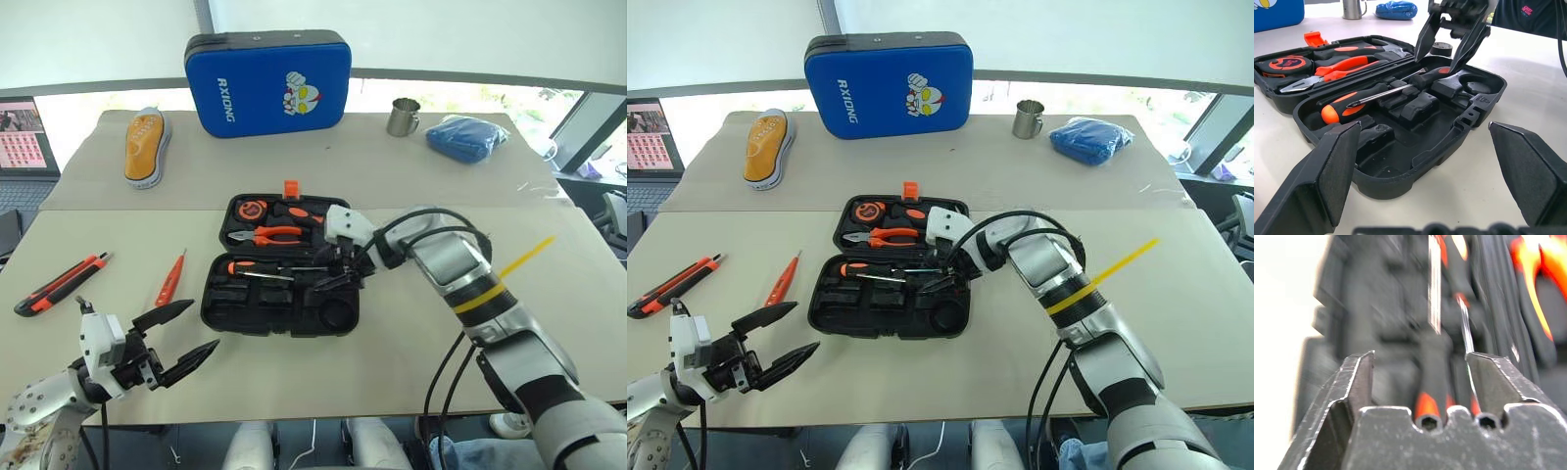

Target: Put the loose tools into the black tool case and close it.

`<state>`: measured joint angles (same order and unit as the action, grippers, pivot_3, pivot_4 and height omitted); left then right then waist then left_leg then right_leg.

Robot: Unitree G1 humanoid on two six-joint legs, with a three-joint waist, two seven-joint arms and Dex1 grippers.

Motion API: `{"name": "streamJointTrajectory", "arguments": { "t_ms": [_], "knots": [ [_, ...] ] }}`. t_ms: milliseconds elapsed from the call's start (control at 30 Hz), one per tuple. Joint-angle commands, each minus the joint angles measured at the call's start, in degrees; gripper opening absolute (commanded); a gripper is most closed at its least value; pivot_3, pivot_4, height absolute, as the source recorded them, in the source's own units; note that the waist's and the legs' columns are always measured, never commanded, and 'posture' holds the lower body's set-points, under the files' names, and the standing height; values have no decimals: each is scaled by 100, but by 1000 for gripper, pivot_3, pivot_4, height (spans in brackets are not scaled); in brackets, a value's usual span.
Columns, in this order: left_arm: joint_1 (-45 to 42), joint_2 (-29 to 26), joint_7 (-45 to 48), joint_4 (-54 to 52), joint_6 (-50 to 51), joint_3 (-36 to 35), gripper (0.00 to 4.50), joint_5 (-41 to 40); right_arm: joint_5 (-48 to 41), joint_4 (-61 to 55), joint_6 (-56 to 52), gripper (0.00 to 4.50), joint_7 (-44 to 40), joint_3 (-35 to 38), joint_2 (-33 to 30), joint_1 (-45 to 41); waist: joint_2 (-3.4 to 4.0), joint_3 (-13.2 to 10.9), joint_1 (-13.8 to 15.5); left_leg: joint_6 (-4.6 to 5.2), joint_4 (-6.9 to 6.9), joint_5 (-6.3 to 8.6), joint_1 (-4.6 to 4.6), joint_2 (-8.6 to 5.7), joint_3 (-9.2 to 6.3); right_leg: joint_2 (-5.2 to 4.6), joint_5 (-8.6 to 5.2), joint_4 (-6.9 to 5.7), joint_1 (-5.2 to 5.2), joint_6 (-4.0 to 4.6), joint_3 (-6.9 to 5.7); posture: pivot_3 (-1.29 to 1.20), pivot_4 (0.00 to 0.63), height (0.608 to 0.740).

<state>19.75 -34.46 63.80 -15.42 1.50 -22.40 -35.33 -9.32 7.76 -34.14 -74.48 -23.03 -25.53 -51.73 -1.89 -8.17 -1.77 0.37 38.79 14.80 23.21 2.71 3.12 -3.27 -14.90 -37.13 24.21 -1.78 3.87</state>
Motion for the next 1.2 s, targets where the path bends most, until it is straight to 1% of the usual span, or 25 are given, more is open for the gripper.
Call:
{"name": "streamJointTrajectory", "arguments": {
  "t_ms": [33,100,133,167,333,367,567,767,900,967,1033,1167,1200],
  "knots": [
    [-5,12,-32,-45,-100,-59,4500,-11,-406,-56,672,3207,40,536,183,167,0,0,2,0,0,0,-1,0,-1,-2,0,0,-2,0,0,0,150,740],
    [-29,5,-37,-18,-96,-59,4500,-10,-396,192,940,2707,365,661,442,362,-1,1,0,0,1,0,-3,-1,0,-2,0,1,-6,0,-3,0,150,740],
    [-52,-1,-38,6,-95,-55,4500,-6,-286,319,1213,2416,458,610,516,477,-2,1,-5,0,1,0,-3,-2,2,-2,0,0,-5,0,-3,0,150,740],
    [-78,-10,-39,33,-92,-52,4500,-1,-175,429,1444,1973,521,546,571,572,-2,1,-7,0,1,0,-4,-2,3,0,0,-1,-6,0,-3,0,150,740],
    [-142,-50,-34,80,-70,-60,4500,20,164,1129,2216,321,944,454,880,803,-1,0,-35,-2,1,-1,0,-7,15,-5,0,-2,-1,-1,-3,0,150,740],
    [-151,-58,-33,82,-65,-63,4500,26,240,1284,2345,92,983,421,899,819,-1,1,-42,-3,1,-2,0,-7,15,-4,0,-3,-1,-1,-3,0,150,740],
    [-156,-84,-42,63,-39,-91,4500,50,422,1802,2782,92,972,361,949,855,-1,1,-51,-3,0,-2,-5,-5,12,-4,0,-4,-5,-1,-3,0,150,740],
    [-117,-26,-132,4,-97,-133,4500,98,580,2265,2890,92,999,284,1021,764,-1,1,-62,-3,0,-2,-16,-1,7,-3,1,-5,-13,0,-3,0,150,740],
    [-21,-16,-172,-26,-113,-152,4500,125,786,2403,2864,92,982,100,1048,708,0,2,-68,-3,-2,-2,-30,1,3,-4,2,-7,-21,2,-2,0,150,740],
    [44,-7,-256,-34,-106,-178,4500,163,764,2269,2923,92,917,91,1060,726,0,3,-68,-3,-3,-1,-37,2,3,-4,2,-8,-28,2,-2,0,150,740],
    [135,22,-327,-54,-110,-249,4500,145,472,1941,2986,92,808,303,1093,793,-1,3,-70,-3,-2,-2,-39,3,1,-4,3,-8,-28,4,-2,0,150,740],
    [386,178,-547,53,-216,-610,4500,93,-658,1025,2801,92,632,1194,1133,1034,0,2,-68,-4,-3,-1,-22,7,-2,-4,3,-8,-10,4,-2,0,150,740],
    [469,241,-611,100,-243,-739,4500,65,-881,758,2682,323,527,1326,1034,1147,1,1,-66,-4,-3,-1,-17,7,-3,-5,3,-9,-5,4,-2,0,150,740]
  ]
}}
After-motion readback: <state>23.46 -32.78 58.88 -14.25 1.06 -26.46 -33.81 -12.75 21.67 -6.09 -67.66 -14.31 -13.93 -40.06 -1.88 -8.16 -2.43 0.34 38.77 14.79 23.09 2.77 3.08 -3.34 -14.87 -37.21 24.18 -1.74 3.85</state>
